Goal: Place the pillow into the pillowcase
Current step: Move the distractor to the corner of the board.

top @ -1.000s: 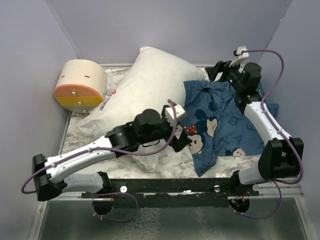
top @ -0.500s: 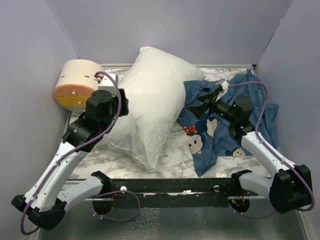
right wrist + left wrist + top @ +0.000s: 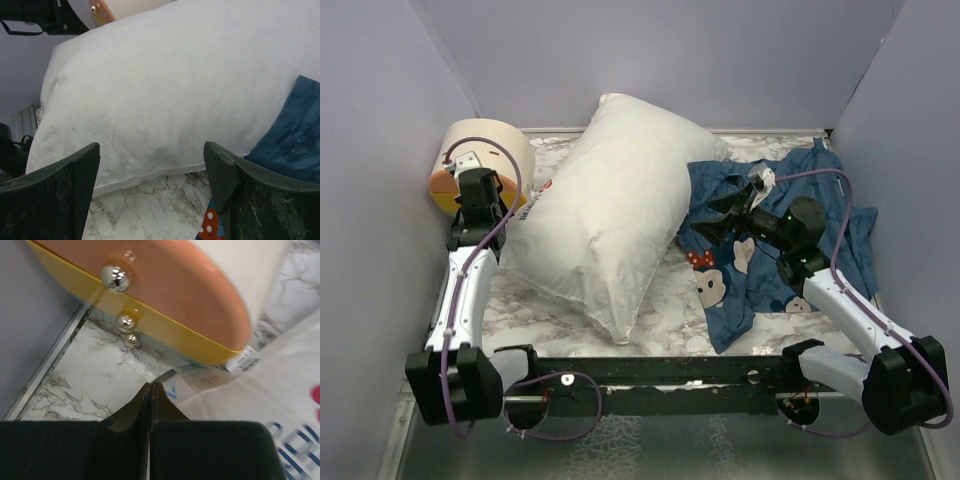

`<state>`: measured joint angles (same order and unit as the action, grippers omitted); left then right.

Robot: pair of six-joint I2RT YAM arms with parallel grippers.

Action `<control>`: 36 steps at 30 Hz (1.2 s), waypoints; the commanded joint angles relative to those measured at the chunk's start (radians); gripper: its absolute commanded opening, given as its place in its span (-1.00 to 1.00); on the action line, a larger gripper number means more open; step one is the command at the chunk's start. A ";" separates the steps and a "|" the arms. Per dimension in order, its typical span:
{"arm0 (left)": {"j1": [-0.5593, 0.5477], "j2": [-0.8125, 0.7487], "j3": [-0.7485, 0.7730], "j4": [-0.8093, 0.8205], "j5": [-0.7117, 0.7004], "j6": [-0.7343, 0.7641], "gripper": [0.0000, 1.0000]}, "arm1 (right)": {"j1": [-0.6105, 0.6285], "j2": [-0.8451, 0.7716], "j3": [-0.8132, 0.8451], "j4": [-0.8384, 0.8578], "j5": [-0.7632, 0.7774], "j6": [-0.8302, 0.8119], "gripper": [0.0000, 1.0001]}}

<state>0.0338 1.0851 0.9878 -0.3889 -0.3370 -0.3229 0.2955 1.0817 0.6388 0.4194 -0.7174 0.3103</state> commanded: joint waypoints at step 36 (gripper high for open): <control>0.178 0.790 0.427 0.560 0.409 -0.030 -1.00 | 0.007 -0.037 -0.042 -0.029 0.009 -0.067 0.69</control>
<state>0.2073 1.8450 1.3415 0.1467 -0.0017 -0.3687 0.2955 1.0531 0.5983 0.4080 -0.7235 0.2646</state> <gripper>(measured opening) 0.009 0.845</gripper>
